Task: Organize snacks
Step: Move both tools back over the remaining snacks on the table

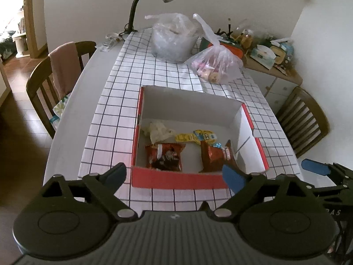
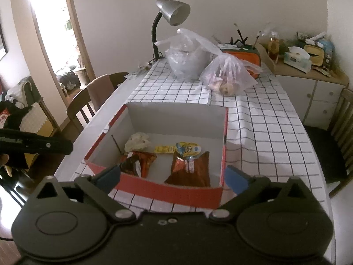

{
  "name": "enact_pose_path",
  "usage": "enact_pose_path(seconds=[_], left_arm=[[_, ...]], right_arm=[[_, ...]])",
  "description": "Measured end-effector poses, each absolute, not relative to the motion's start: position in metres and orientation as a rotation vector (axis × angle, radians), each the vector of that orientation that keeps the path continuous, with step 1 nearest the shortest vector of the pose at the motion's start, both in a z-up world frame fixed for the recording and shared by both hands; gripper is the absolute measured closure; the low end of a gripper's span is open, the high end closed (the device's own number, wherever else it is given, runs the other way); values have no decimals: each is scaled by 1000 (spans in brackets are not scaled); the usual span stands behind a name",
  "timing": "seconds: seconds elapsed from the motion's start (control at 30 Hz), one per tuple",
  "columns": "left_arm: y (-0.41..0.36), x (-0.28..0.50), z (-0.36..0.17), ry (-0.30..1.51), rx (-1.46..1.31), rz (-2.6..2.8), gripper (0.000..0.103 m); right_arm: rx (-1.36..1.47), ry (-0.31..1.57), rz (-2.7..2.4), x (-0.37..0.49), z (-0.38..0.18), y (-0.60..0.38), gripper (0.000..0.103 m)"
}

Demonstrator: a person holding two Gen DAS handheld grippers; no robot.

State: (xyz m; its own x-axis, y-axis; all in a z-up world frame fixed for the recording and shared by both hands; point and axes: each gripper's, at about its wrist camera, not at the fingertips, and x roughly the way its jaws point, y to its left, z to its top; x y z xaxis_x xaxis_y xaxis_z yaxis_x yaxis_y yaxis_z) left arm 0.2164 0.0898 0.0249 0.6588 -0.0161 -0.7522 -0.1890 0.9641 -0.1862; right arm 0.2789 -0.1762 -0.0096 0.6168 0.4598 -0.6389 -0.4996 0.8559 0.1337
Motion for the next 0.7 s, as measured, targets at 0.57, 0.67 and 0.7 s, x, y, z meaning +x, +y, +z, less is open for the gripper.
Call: enact_pose_path(seconds=[0.57, 0.67, 0.7], left_arm=[[86, 154, -37, 916, -217, 139, 3], [85, 152, -53, 949, -215, 153, 3], [86, 150, -57, 956, -210, 161, 3]], right_arm=[[-74, 801, 524, 234, -72, -213, 1], [-69, 836, 515, 234, -88, -215, 3], [-66, 846, 515, 234, -93, -216, 4]])
